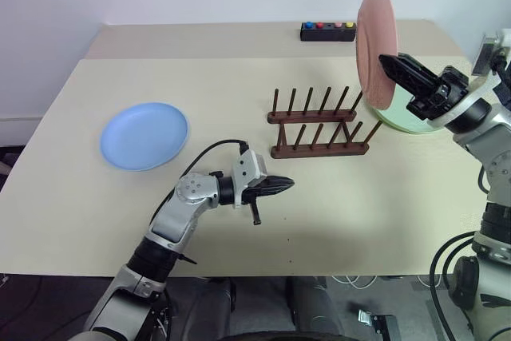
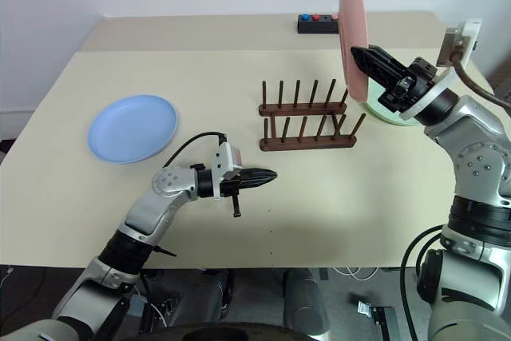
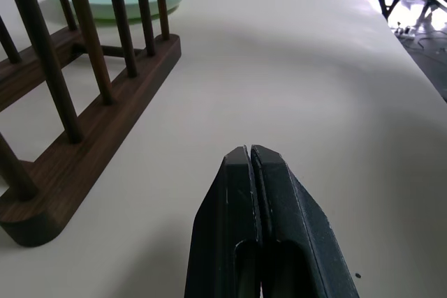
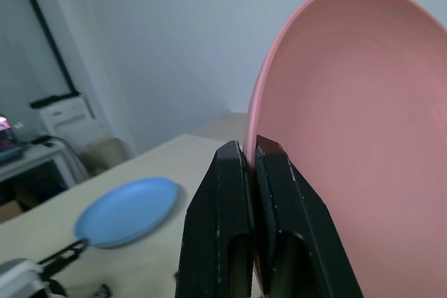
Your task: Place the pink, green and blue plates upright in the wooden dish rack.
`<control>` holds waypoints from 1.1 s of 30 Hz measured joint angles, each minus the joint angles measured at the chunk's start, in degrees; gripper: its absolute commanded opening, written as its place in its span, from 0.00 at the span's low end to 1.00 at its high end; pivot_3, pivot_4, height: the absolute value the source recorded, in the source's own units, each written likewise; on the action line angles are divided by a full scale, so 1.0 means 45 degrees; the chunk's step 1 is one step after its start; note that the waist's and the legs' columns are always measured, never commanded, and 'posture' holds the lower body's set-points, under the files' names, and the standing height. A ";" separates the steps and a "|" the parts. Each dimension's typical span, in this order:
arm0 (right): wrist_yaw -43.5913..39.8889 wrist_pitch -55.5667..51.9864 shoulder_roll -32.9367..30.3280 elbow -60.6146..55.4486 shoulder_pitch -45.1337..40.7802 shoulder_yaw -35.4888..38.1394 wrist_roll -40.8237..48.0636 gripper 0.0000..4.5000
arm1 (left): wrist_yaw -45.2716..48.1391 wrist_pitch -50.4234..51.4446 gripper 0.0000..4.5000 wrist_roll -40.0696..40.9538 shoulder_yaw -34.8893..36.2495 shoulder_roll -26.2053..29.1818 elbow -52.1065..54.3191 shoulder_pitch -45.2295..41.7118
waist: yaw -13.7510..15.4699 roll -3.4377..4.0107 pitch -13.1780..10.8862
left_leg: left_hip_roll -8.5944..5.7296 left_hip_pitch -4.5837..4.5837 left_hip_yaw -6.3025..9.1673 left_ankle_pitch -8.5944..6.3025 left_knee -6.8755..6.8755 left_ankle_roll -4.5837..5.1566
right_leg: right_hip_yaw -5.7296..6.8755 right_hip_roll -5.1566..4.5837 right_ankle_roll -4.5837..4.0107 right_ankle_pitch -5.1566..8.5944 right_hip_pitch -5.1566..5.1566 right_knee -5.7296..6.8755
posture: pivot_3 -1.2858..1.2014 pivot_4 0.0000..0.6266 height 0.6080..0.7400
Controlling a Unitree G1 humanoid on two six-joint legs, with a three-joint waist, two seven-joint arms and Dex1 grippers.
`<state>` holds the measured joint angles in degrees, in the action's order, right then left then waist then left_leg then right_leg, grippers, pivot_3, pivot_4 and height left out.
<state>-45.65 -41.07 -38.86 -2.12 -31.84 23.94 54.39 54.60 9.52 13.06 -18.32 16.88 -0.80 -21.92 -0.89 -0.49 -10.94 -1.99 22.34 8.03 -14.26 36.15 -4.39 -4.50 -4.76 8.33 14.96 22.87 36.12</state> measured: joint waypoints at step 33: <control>0.0472 -0.0535 0.0060 0.0041 0.0957 0.0407 0.1242 0.42 | 0.0045 -0.0016 0.00 -0.0010 -0.0006 -0.0024 -0.0204 -0.0057 | -0.0001 0.0000 0.0000 | 0.0000 0.0002 -0.0001 0.0000 0.0000 0.0000 | -0.0001 0.0001 0.0001 0.0000 0.0001 0.0000 | 0.52 0.24 1.00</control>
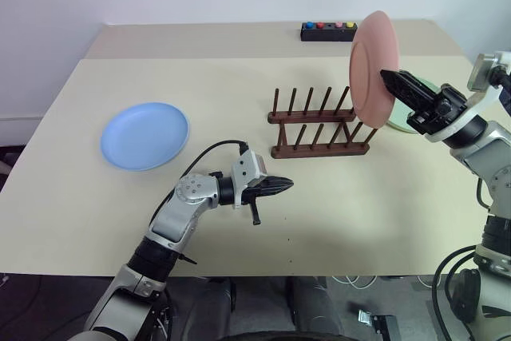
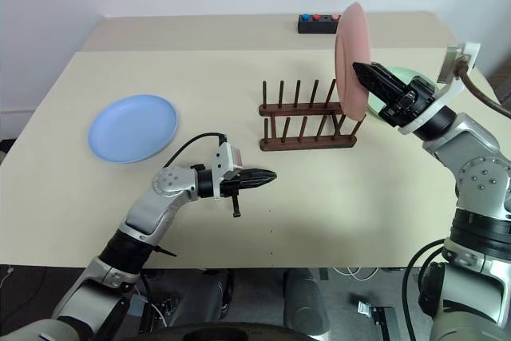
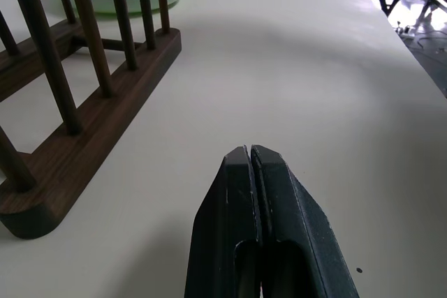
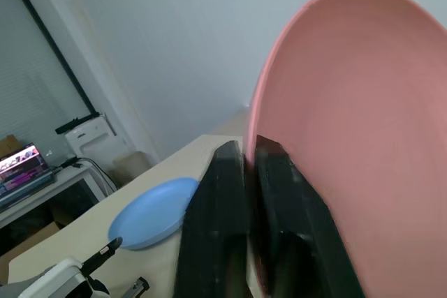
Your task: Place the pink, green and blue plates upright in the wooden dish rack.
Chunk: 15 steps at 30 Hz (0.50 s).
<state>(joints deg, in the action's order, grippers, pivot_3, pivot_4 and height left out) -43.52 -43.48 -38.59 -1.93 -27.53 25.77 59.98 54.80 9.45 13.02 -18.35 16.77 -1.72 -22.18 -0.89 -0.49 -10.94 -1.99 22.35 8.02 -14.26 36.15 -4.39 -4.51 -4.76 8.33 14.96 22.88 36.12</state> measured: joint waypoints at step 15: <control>0.0622 0.0658 0.0029 0.0246 0.0027 0.0007 -0.0697 0.98 | 0.0017 -0.0005 0.00 -0.0001 -0.0001 0.0004 -0.0029 0.0000 | -0.0001 0.0000 0.0000 | 0.0000 0.0000 -0.0001 0.0000 -0.0001 0.0000 | 0.0001 0.0000 0.0000 0.0000 0.0000 -0.0001 | 0.52 0.24 1.00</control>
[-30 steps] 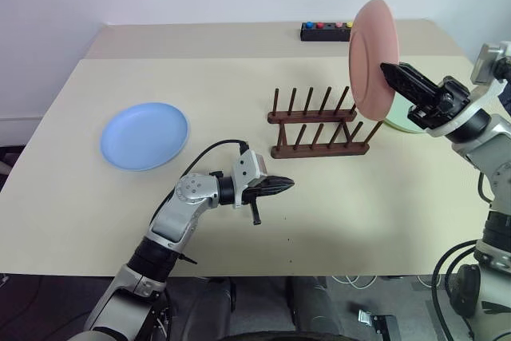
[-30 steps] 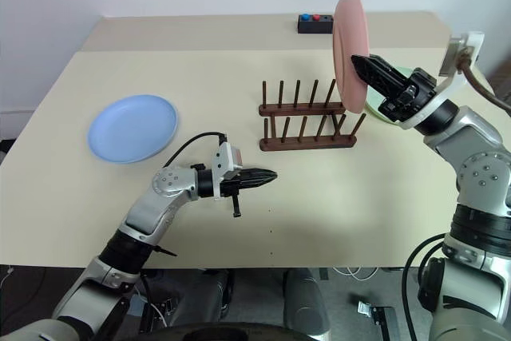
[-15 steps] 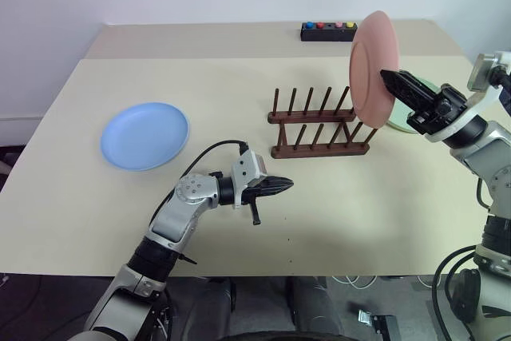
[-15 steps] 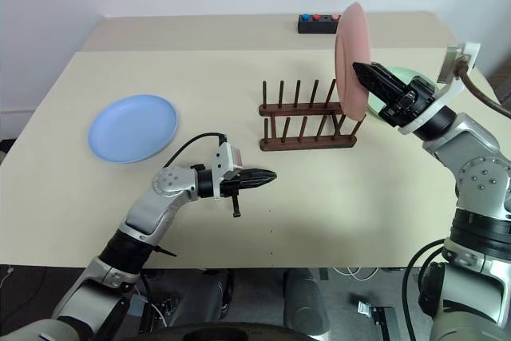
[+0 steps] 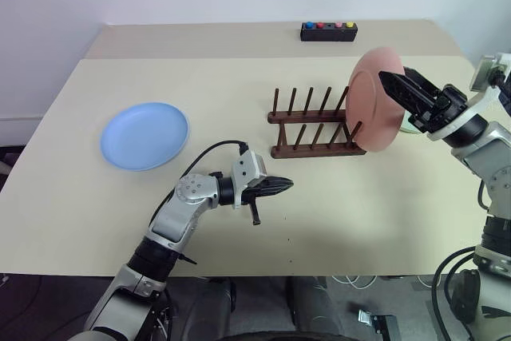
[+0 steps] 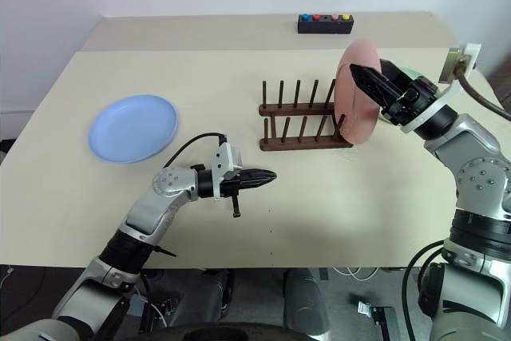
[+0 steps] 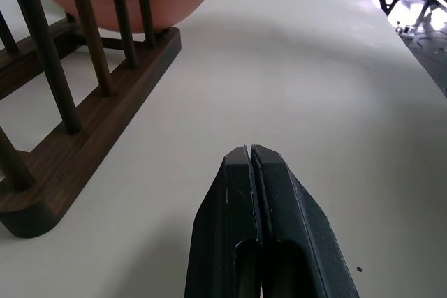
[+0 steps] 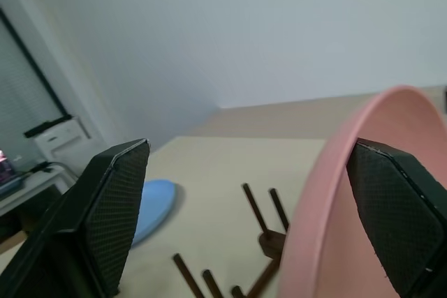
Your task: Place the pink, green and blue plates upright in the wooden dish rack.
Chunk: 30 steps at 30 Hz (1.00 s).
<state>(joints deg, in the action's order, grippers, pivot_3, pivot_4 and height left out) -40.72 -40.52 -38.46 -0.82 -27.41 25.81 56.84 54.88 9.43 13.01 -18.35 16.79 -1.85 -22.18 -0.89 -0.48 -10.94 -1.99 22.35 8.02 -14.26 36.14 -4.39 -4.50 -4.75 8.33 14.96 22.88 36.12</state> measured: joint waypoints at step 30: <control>0.1275 0.9285 -0.3045 0.5331 0.1956 -0.3822 -1.1954 0.98 | 0.0391 -0.0007 0.00 0.0170 -0.0016 -0.0243 0.0004 -0.0189 | -0.0376 0.0028 0.0011 | -0.0001 -0.0019 -0.0042 0.0000 0.0007 0.0001 | -0.0024 -0.0001 0.0003 0.0000 -0.0005 0.0000 | 0.52 0.24 1.00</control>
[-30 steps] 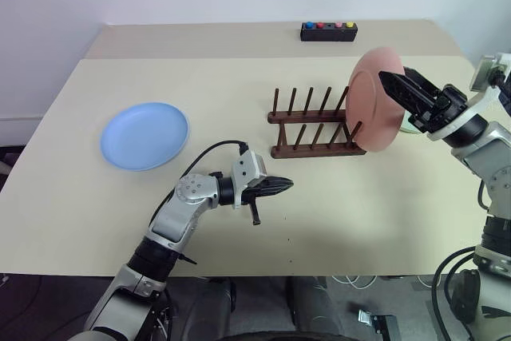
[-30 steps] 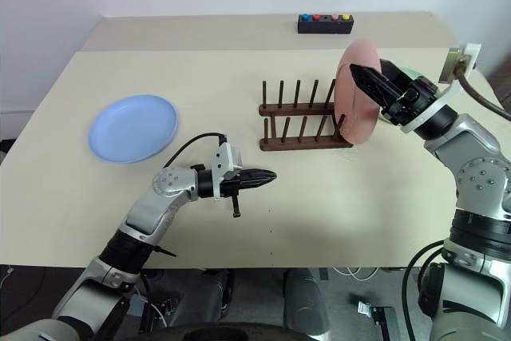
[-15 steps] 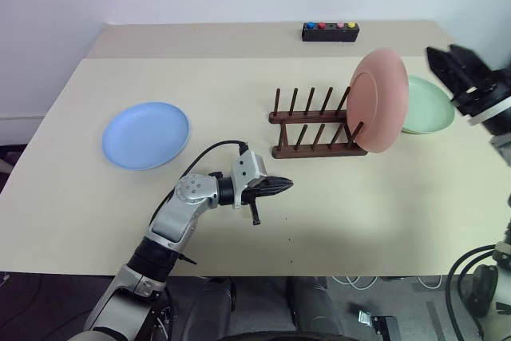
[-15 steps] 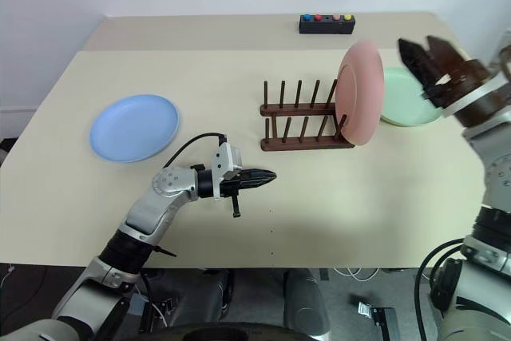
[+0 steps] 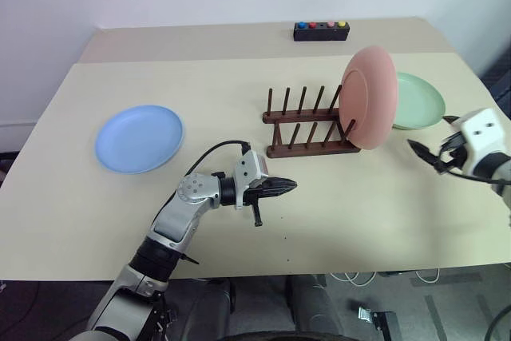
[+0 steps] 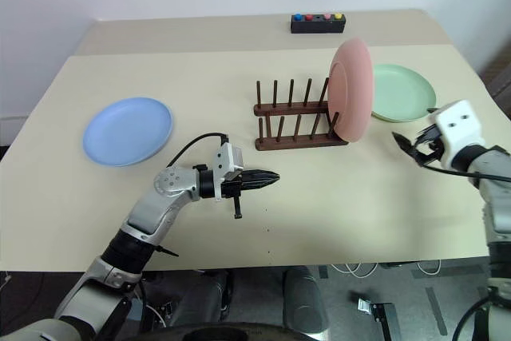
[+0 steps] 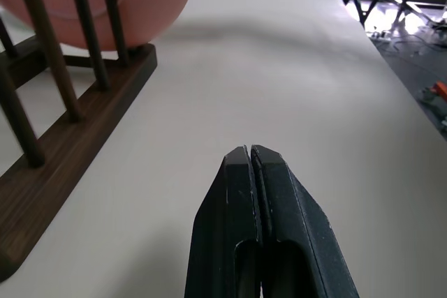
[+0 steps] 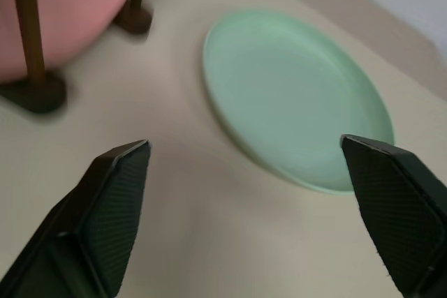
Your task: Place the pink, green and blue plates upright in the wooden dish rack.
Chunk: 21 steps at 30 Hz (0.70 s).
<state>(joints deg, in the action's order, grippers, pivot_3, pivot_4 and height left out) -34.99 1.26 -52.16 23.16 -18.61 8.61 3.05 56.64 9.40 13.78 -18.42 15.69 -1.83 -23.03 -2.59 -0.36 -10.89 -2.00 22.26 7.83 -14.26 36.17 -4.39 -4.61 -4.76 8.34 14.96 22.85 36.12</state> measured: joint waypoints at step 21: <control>0.3900 0.4845 0.1102 0.9176 -0.5197 -0.3741 -0.4918 0.00 | -0.0166 0.0095 0.00 0.0107 0.0022 0.0332 0.0556 0.0483 | 0.0009 -0.0007 -0.0002 | -0.0004 -0.0009 0.0016 0.0001 -0.0006 -0.0001 | 0.0001 -0.0001 -0.0003 -0.0001 -0.0018 -0.0003 | 0.52 0.24 1.00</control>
<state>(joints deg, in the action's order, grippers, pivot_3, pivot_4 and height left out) -17.44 23.07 -47.20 64.45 -42.00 -8.23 -19.09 55.89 9.82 14.26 -18.32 17.19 0.67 -20.86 -2.54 -0.39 -10.90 -2.01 22.22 7.90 -14.25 36.15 -4.39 -4.61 -4.77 8.33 14.96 22.77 36.11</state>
